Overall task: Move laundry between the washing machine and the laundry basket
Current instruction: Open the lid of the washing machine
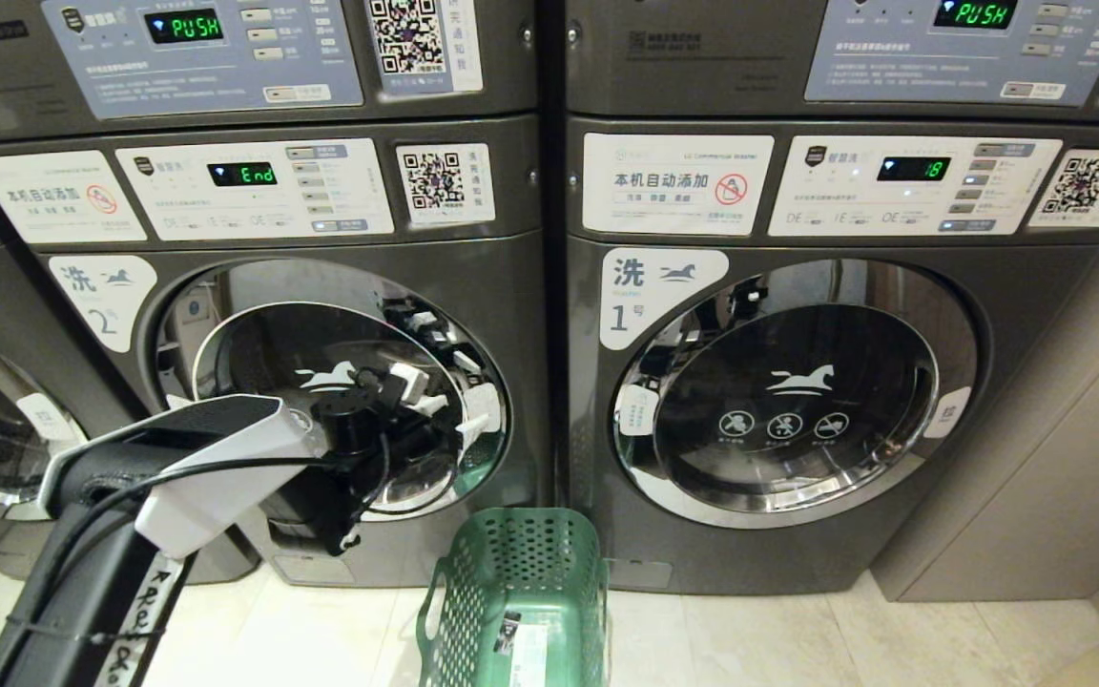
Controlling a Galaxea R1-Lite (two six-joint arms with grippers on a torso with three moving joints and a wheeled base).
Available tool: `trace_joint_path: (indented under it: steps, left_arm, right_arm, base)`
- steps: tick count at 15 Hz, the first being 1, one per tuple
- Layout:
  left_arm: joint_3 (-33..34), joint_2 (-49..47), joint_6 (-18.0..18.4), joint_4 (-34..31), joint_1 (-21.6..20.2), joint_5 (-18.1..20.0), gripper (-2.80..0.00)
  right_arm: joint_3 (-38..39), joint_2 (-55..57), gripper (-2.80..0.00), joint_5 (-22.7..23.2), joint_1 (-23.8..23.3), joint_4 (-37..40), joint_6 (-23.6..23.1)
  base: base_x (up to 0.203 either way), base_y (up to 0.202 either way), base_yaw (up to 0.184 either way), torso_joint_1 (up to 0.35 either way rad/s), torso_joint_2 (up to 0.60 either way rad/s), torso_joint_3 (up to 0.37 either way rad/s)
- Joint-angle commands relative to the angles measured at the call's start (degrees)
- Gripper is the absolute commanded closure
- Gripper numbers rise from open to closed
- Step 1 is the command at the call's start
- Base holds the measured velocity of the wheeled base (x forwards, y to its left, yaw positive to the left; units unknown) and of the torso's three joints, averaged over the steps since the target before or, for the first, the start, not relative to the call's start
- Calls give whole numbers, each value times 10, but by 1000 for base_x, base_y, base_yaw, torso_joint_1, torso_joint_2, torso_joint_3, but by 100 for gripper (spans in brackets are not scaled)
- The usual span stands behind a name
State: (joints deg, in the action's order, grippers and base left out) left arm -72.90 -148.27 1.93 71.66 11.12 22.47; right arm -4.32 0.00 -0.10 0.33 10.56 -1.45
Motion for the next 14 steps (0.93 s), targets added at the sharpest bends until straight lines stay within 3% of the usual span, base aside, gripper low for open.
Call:
trace_joint_path:
  steps: [1,14]
  left_arm:
    - [-33,-25,0,-1,2,1,-280]
    - [-121,-79,-10,-42,5,16,-280]
  right_arm:
    - [0,1,0,0,0,1,0]
    - [0,1,0,0,0,1,0]
  base:
    - [0,0,0,0,0,0]
    - [0,0,0,0,0,0]
